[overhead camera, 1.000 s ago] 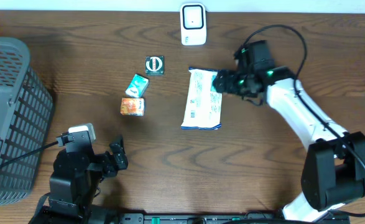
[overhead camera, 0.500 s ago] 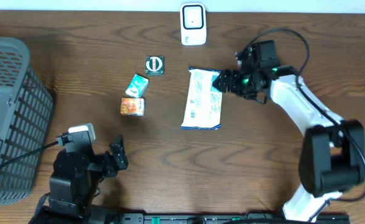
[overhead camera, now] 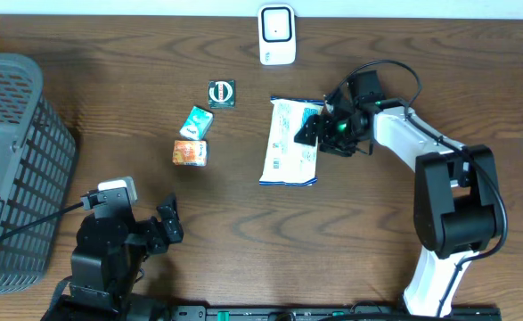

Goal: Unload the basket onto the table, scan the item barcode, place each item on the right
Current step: 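Lift the snack bag upright and carry it to the scanner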

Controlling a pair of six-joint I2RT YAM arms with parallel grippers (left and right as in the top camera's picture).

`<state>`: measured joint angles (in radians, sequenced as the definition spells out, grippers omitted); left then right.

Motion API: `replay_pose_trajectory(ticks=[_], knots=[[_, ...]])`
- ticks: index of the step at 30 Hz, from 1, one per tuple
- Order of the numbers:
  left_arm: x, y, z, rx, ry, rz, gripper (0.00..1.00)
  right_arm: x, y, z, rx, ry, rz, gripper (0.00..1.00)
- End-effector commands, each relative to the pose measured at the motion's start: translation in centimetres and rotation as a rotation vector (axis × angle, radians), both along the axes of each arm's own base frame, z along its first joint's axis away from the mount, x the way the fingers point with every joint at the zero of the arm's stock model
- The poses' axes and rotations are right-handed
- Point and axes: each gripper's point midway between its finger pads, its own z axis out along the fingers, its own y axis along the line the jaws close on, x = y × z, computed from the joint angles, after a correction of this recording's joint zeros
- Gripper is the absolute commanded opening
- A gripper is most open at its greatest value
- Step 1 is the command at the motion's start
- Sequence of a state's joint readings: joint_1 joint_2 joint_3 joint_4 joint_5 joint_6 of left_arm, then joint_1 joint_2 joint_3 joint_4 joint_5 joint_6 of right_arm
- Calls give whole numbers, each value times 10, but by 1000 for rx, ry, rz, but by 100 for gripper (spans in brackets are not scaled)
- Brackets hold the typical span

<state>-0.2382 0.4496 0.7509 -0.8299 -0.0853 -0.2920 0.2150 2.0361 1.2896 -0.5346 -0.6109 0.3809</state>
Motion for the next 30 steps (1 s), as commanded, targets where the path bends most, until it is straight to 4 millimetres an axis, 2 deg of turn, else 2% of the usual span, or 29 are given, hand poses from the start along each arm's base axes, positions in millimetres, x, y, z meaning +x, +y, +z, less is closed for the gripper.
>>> replay_pose_trajectory(ticks=[1, 3, 5, 6, 9, 10, 16, 22, 24, 30], knots=[[0, 2, 0, 3, -3, 14, 98, -13, 13, -24, 12, 61, 41, 74], [0, 2, 0, 3, -3, 14, 98, -14, 16, -33, 12, 77, 35, 71], [0, 2, 0, 3, -3, 14, 98, -12, 18, -42, 13, 90, 22, 62], [0, 2, 0, 3, -3, 14, 98, -11, 19, -45, 19, 84, 24, 52], [0, 2, 0, 3, -3, 14, 98, -4, 20, -49, 24, 60, 23, 12], [0, 2, 0, 3, -3, 14, 98, -3, 20, -48, 27, 52, 22, 2], [0, 2, 0, 3, -3, 14, 97, 9, 32, -15, 186, -9, 49, 1], [0, 2, 0, 3, -3, 14, 98, 21, 26, 31, 252, -101, 45, 1], [0, 2, 0, 3, -3, 14, 98, 26, 27, 53, 263, -160, 51, 1], [0, 2, 0, 3, -3, 14, 98, 33, 31, 141, 309, -398, 82, 1]])
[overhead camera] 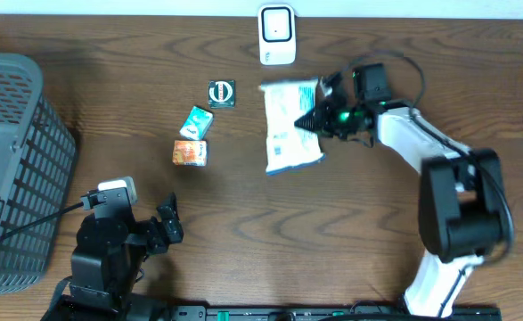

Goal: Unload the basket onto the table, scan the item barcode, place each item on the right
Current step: 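Lift the snack bag upright and carry it to the scanner, then hold the snack bag in front of the scanner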

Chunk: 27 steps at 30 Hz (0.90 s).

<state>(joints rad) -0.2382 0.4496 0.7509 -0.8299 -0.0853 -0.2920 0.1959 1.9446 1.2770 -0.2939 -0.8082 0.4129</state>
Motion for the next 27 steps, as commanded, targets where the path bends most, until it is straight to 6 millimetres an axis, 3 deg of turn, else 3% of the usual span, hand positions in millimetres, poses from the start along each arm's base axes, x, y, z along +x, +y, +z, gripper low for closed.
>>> replay_pose_trajectory(ticks=[1, 7, 12, 27], knots=[[0, 2, 0, 3, -3, 14, 98, -1, 6, 79, 72, -178, 24, 1], [0, 2, 0, 3, -3, 14, 98, -16, 10, 157, 167, -345, 55, 1], [0, 2, 0, 3, -3, 14, 98, -28, 9, 194, 211, -390, 40, 1], [0, 2, 0, 3, -3, 14, 98, -38, 17, 201, 246, -343, 49, 1]])
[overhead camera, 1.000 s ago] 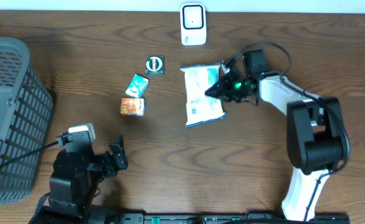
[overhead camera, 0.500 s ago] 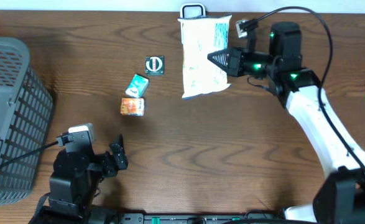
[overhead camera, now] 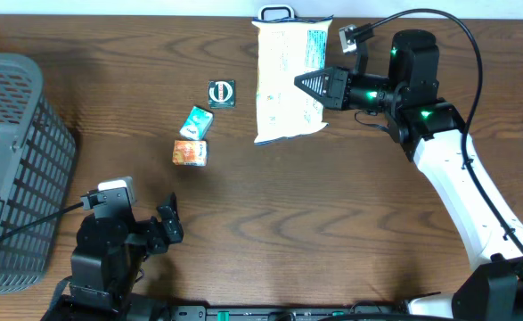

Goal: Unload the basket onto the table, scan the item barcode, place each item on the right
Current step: 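Hold the snack bag in front of the scanner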

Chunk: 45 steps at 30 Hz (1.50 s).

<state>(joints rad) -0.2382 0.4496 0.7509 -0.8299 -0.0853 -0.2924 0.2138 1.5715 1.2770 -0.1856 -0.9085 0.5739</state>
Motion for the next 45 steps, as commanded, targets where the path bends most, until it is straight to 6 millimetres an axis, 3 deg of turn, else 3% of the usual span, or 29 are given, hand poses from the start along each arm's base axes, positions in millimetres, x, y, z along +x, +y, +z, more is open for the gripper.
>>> replay_pose_trajectory(ticks=[1, 45], knots=[[0, 2, 0, 3, -3, 13, 98, -8, 4, 17, 26, -25, 28, 2], [0, 2, 0, 3, -3, 14, 98, -13, 4, 4, -21, -25, 48, 1]])
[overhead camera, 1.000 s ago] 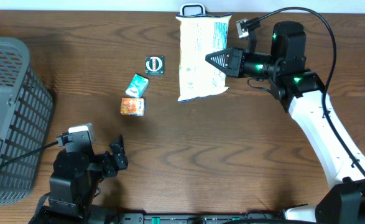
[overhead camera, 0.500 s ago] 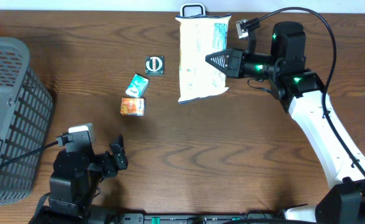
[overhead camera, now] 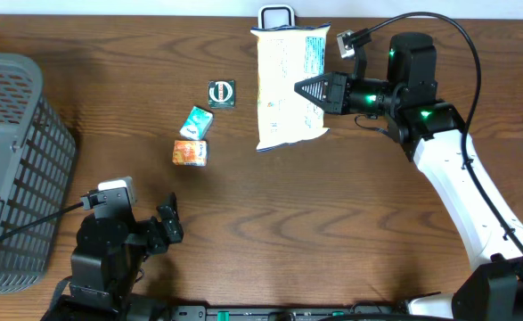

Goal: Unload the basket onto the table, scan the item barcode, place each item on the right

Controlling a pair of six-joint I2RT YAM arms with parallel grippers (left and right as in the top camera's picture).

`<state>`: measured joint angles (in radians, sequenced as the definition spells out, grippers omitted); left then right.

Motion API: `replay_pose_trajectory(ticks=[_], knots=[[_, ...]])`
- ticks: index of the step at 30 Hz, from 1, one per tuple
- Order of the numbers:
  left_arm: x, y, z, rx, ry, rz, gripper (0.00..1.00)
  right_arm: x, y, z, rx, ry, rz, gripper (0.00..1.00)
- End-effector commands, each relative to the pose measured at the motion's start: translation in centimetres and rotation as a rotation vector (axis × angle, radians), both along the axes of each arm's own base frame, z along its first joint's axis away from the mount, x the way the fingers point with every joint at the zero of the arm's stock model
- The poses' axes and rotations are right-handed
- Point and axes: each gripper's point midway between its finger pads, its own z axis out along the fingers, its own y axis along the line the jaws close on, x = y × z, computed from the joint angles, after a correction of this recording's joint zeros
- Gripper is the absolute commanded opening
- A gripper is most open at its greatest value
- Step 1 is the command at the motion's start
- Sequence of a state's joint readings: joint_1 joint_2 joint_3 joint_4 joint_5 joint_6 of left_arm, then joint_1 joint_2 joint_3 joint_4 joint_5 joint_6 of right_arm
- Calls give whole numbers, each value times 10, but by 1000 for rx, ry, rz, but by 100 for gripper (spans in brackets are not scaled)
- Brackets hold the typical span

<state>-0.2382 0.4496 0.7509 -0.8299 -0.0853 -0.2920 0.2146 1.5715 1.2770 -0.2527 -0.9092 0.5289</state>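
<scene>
My right gripper point(overhead camera: 302, 89) is shut on the right edge of a white and blue wipes pack point(overhead camera: 288, 87) and holds it raised, flat side up, at the table's far middle. The pack covers most of the white barcode scanner point(overhead camera: 277, 13) at the back edge; only the scanner's top shows above it. My left gripper point(overhead camera: 169, 223) rests low at the front left, far from the pack, and nothing shows between its fingers, which look closed together.
A round dark tin point(overhead camera: 222, 93), a teal packet point(overhead camera: 197, 121) and an orange packet point(overhead camera: 190, 152) lie left of the pack. A grey mesh basket point(overhead camera: 12, 169) fills the left side. A small teal item sits at the right edge.
The held pack has shifted slightly toward the front and right over the scanner, and it looks yellower and more evenly flat. The right arm barely moved. The left arm stayed still.
First the pack lay flat on the table with my right gripper at its right edge. Then the gripper held it lifted and tilted, nearer the scanner. After that it hung raised over the scanner at the back edge, where it remains now.
</scene>
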Motion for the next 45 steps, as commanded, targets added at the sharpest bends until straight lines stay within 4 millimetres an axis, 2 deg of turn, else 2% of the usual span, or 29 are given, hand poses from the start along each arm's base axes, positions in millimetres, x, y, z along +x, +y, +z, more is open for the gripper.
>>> replay_pose_trajectory(ticks=[1, 15, 21, 24, 28, 30, 34, 38, 42, 45], knots=[[0, 2, 0, 3, -3, 14, 97, -7, 4, 14, 8, -50, 31, 1], [0, 2, 0, 3, -3, 14, 98, -8, 4, 11, -5, -59, 39, 2], [0, 2, 0, 3, -3, 14, 98, -4, -5, -7, -83, -18, -23, 2], [0, 2, 0, 3, -3, 14, 98, 4, -22, -35, -210, 51, -151, 2], [0, 2, 0, 3, -3, 14, 98, 11, -71, -82, -533, 133, -413, 2], [0, 2, 0, 3, -3, 14, 98, 9, -87, -94, -659, 133, -474, 1], [0, 2, 0, 3, -3, 14, 98, 5, -97, -104, -838, 72, -467, 1], [0, 2, 0, 3, -3, 14, 98, 1, -116, -107, -1016, 32, -521, 2], [0, 2, 0, 3, -3, 14, 98, 2, -128, -113, -1181, -23, -501, 2], [0, 2, 0, 3, -3, 14, 98, 6, -141, -125, -1315, -30, -533, 1]])
